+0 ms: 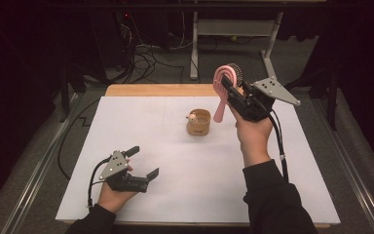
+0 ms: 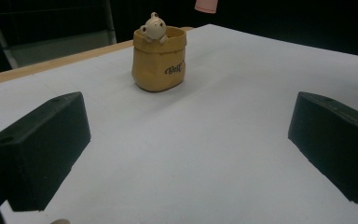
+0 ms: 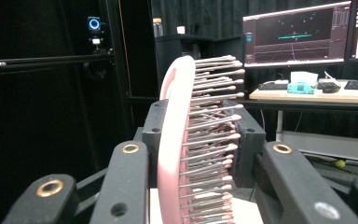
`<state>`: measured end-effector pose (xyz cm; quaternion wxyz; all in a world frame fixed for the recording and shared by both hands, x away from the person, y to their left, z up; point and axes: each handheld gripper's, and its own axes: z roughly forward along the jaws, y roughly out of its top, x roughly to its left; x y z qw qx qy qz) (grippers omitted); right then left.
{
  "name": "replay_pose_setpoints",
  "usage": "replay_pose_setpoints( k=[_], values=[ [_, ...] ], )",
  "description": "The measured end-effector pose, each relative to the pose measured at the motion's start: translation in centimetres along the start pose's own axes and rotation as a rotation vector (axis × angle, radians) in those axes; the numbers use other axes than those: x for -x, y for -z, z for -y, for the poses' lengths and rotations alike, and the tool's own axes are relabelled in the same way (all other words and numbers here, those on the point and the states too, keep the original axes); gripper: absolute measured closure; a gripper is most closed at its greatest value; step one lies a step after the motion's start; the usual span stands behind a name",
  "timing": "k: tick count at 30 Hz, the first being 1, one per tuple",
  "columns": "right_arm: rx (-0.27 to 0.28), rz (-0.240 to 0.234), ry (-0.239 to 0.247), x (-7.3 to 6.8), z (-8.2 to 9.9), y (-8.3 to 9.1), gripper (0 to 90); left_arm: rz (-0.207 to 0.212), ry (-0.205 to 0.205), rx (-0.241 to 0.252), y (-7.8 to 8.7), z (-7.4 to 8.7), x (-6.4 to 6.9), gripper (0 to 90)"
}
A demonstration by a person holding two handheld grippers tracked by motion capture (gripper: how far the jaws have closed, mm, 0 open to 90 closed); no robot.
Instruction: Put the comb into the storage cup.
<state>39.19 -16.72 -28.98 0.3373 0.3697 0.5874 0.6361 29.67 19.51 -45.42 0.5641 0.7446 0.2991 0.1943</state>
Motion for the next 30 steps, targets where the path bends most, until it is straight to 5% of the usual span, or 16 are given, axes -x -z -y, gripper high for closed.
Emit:
replay_pose_setpoints(
  k=[30],
  values=[
    [0.013, -0.019, -0.020, -1.4, 2.0, -4.2, 66.4, -0.001, 0.005, 0.022, 0.2, -0.1, -0.1, 0.0]
  ],
)
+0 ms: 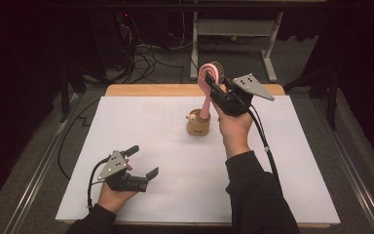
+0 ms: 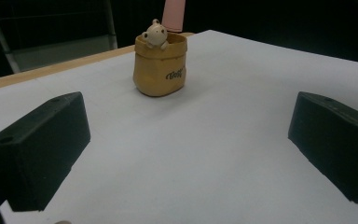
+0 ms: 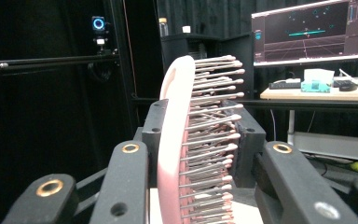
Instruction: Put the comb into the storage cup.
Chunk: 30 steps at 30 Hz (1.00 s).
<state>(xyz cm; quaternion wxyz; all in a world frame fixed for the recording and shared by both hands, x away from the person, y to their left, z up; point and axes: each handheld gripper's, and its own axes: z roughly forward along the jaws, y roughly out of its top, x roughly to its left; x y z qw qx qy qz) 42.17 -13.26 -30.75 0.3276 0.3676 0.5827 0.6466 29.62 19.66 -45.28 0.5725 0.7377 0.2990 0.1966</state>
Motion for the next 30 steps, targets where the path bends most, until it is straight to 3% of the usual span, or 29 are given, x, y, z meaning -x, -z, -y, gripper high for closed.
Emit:
replay_pose_setpoints(
  k=[30],
  values=[
    [-0.052, 0.005, -0.014, -0.4, 3.1, -2.8, 66.4, 0.007, 0.006, -0.009, -0.1, 0.0, 0.0, 0.0]
  ],
)
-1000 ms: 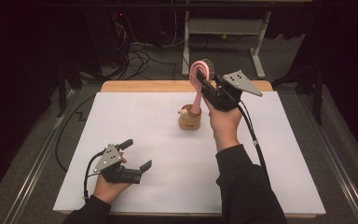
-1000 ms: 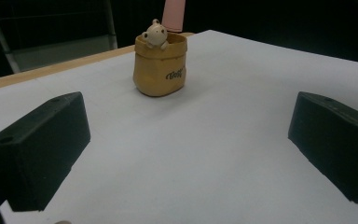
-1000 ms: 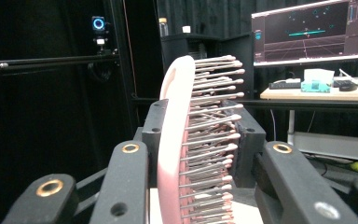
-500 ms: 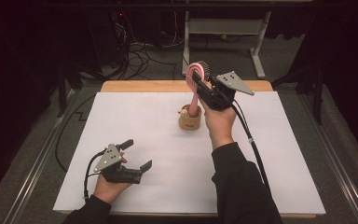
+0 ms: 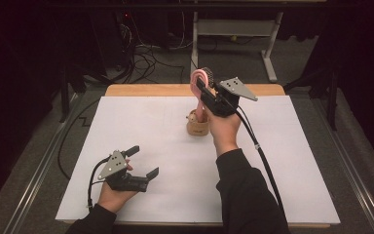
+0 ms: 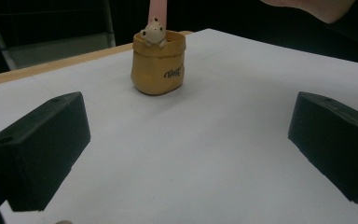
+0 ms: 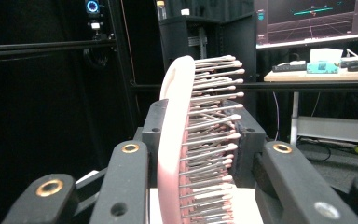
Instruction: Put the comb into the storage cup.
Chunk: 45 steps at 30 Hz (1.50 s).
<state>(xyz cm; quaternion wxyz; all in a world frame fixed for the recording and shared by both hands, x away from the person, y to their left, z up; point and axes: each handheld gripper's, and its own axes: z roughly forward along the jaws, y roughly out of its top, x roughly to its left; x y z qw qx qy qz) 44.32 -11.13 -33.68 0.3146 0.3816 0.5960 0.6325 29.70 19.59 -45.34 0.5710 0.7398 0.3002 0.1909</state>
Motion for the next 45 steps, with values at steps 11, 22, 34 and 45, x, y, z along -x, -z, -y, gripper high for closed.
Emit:
replay_pose_setpoints(
  k=[11, 22, 34, 45],
  values=[
    [-0.013, -0.001, -0.011, -0.1, 1.4, -0.4, 66.3, -0.001, -0.001, -0.003, 0.0, 0.0, 0.0, 0.0],
    [-0.016, 0.001, -0.020, 0.0, 2.3, -0.9, 66.3, 0.000, 0.001, -0.002, 0.0, 0.0, 0.0, 0.0],
    [-0.024, 0.001, -0.027, 0.1, 3.0, -1.5, 66.3, 0.001, -0.002, -0.003, 0.0, 0.0, 0.1, 0.0],
    [-0.024, -0.001, -0.041, 0.2, 3.3, -1.7, 66.2, 0.001, -0.002, -0.005, 0.0, 0.0, 0.1, 0.0]
  ],
)
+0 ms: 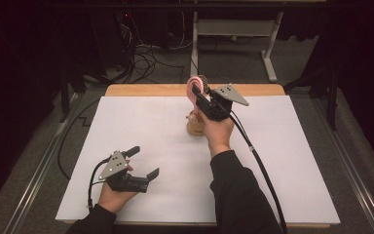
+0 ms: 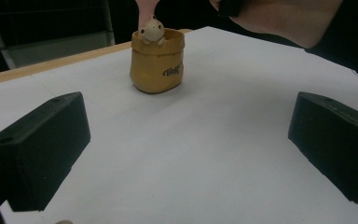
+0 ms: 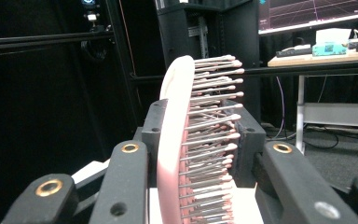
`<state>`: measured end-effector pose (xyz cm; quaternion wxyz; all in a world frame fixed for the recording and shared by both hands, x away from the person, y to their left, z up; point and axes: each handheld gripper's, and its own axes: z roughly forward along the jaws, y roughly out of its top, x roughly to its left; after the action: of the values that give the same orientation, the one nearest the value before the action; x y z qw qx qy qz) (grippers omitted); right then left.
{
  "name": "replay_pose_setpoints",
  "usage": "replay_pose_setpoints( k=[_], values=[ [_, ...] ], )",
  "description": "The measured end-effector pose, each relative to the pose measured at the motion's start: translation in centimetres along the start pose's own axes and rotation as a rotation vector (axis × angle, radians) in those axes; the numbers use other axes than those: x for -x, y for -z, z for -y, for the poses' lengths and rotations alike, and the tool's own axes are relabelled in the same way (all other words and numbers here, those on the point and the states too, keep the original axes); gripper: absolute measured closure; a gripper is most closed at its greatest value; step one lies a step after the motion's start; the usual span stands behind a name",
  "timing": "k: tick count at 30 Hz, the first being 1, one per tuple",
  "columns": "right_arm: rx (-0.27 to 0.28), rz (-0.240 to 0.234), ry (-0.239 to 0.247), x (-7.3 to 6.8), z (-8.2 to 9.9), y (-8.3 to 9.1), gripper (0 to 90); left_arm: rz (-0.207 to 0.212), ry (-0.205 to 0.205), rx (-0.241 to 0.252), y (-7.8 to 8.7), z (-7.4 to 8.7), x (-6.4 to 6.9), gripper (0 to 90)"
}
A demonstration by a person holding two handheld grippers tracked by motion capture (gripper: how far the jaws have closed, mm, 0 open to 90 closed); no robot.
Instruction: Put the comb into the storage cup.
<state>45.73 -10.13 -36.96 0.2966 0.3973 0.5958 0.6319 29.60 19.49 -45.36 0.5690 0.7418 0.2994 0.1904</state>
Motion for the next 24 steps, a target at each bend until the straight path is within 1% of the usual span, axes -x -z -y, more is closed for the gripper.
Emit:
replay_pose_setpoints(
  k=[5, 12, 16, 21, 24],
  values=[
    [-0.011, 0.004, 0.000, 0.05, 0.22, -0.11, 66.2, 0.001, -0.001, -0.001, 0.00, 0.01, 0.02, 0.0],
    [-0.010, -0.008, 0.007, -0.03, 0.36, -0.21, 66.0, 0.001, -0.008, -0.003, -0.05, 0.01, 0.13, 0.0],
    [-0.033, -0.007, 0.003, 0.11, 0.19, -0.13, 64.9, 0.001, -0.009, -0.002, -0.04, 0.00, 0.15, 0.0],
    [-0.056, 0.006, 0.036, 0.31, -0.08, 0.14, 64.0, 0.001, -0.011, -0.001, -0.06, -0.02, 0.18, 0.0],
    [-0.069, 0.010, 0.044, 0.40, -0.17, 0.28, 63.5, 0.000, -0.011, -0.003, -0.07, -0.01, 0.18, 0.0]
  ],
)
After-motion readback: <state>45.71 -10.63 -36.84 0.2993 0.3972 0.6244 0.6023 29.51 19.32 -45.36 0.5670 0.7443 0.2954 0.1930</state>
